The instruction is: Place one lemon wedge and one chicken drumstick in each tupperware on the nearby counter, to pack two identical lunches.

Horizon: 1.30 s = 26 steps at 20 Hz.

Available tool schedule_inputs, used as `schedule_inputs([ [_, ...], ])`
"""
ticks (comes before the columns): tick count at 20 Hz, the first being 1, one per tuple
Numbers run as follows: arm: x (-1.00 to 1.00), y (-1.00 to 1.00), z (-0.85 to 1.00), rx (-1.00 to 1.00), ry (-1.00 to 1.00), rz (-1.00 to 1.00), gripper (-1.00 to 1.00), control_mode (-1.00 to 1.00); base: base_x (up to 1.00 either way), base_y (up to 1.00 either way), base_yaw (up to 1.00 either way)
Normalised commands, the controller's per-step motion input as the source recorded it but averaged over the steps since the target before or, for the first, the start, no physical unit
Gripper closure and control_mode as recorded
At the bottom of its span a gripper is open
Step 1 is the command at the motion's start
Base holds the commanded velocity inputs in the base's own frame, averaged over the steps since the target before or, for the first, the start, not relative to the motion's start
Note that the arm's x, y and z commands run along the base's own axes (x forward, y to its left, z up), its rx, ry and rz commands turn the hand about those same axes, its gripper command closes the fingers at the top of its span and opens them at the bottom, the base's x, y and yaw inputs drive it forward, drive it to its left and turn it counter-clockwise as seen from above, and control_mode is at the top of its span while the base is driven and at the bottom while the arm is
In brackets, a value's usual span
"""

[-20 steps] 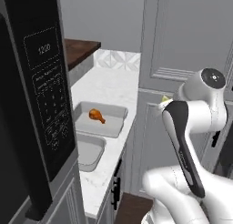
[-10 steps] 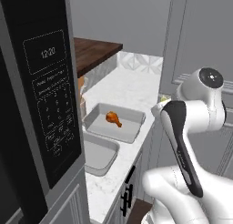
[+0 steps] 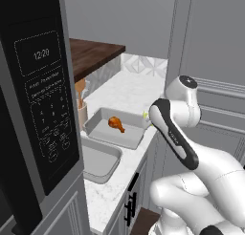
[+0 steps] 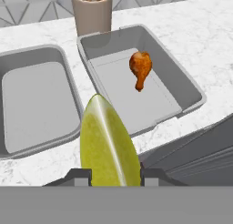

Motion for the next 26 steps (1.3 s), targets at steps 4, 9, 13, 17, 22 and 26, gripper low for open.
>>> schedule_inputs([
  [4,0.9,0.49,-0.49,-0.03,0.17,0.04,1.0,-1.0,0.0,0.0,0.0],
  [9,0.74,0.2,-0.35,-0.06,0.09,0.0,1.0,-1.0,0.0,0.0,0.0],
  [13,0.64,0.02,-0.47,-0.04,0.0,0.0,1.0,-1.0,0.0,0.0,0.0],
  [17,0.45,0.06,-0.37,-0.01,0.04,0.0,1.0,-1.0,0.0,0.0,0.0],
  [22,0.39,0.23,-0.36,0.0,0.03,0.0,1.0,-1.0,0.0,0.0,0.0],
  [26,0.47,0.17,-0.36,0.0,0.02,0.0,1.0,-1.0,0.0,0.0,0.0],
])
